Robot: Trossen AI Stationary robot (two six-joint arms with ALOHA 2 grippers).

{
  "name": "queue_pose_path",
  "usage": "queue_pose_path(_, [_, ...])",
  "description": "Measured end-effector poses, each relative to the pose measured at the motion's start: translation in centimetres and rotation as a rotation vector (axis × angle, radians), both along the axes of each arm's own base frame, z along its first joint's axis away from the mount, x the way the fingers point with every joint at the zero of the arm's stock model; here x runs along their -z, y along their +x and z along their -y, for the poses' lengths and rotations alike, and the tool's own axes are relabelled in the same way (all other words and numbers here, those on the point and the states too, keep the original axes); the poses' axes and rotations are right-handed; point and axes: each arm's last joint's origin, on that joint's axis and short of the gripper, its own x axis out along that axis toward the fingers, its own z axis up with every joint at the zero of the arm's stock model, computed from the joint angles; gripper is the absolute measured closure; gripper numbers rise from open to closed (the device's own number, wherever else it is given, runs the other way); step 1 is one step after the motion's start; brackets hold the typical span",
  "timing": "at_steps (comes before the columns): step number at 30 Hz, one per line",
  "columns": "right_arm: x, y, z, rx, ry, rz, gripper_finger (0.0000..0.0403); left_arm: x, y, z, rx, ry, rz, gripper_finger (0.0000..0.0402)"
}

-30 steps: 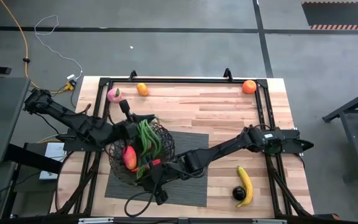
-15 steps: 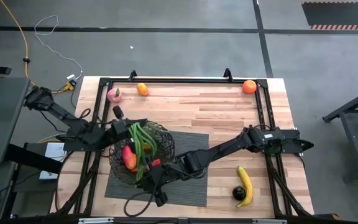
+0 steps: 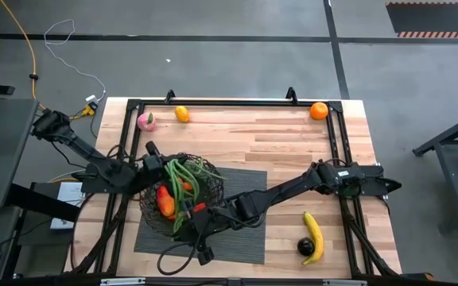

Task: Build produce basket
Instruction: Put the green string beans into the black wire basket

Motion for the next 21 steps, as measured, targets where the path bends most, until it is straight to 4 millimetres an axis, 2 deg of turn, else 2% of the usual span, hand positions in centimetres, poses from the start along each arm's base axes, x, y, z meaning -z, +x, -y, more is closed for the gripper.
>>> queue_pose_path(3, [0.0,0.0,0.0,0.002,0.009,-0.004,0.0400,0.6,-0.1,-0.2,-0.085,-0.002,-0.034,0.0401])
queue_pose_path(5, [0.0,0.0,0.0,0.009,0.016,-0.003,0.0400,0.4,0.1,-0.9,-0.121,-0.064,0.034,0.0401])
queue_pose_path(8, [-0.2,0.1,0.2,0.020,0.020,0.015,0.0400,-0.3,1.0,-2.0,-0.055,-0.110,0.140,0.0401])
queue_pose_path(13, [-0.5,0.3,0.4,0.022,0.034,0.038,0.0400,-2.3,1.6,-2.6,0.048,-0.026,0.265,0.0401])
queue_pose_path(19, [-0.6,0.3,0.3,0.021,0.037,0.045,0.0400,-2.9,1.8,-2.8,0.058,-0.036,0.336,0.0401])
queue_pose_path(21, [-0.6,0.3,0.4,0.022,0.039,0.048,0.0400,-2.4,1.7,-2.9,0.048,-0.062,0.343,0.0401])
